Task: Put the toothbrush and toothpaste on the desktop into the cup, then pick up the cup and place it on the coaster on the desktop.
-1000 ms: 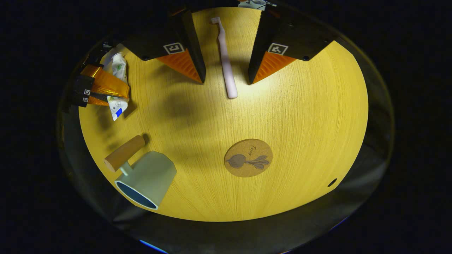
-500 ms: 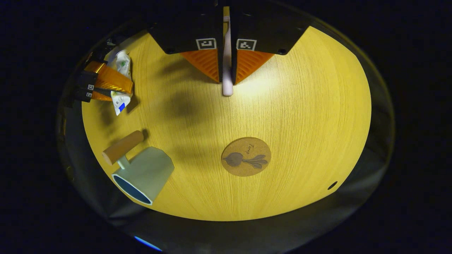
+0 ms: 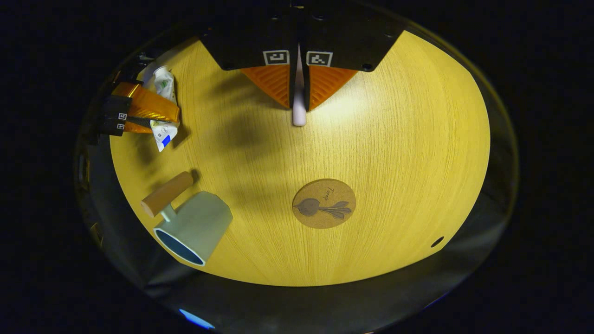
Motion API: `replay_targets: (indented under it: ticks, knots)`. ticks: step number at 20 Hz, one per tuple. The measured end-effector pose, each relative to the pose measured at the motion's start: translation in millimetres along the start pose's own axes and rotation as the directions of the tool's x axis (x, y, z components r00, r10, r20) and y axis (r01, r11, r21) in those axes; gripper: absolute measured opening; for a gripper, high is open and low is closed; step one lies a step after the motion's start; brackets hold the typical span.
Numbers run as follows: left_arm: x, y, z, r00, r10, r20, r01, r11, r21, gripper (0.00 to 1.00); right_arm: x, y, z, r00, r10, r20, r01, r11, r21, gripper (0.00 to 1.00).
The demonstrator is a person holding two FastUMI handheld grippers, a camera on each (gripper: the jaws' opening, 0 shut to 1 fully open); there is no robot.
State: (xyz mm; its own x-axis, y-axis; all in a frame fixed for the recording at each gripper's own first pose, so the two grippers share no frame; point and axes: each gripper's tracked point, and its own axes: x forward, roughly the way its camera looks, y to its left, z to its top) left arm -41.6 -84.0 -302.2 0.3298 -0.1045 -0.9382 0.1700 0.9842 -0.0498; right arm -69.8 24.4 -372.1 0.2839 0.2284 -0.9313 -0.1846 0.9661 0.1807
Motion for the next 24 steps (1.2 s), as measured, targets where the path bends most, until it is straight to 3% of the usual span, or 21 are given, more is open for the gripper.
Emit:
replay_targets:
  ticks: [5,10,16,21,24]
  knots:
    - [-4,-1,-2,0.999,-0.033,0.034,0.034,0.999,-0.032,0.00,0,4,-1,1.000,0.001,0.011,-0.001,1.000,-0.001,0.05]
    - [-26,-2,11,0.991,-0.058,0.120,0.058,0.998,-0.001,0.00,-9,4,5,0.998,0.007,0.064,-0.008,1.000,0.005,0.02]
    - [-35,13,24,0.985,-0.058,0.165,0.061,0.998,-0.014,0.00,-33,18,14,0.990,0.071,0.125,-0.074,0.997,0.021,0.05]
    - [-33,39,24,0.982,-0.073,0.177,0.080,0.996,-0.038,0.00,-67,29,45,0.966,0.123,0.226,-0.138,0.989,0.055,0.05]
    - [-39,66,10,0.978,-0.093,0.187,0.103,0.994,-0.048,0.00,-87,35,84,0.931,0.143,0.336,-0.174,0.983,0.062,0.08]
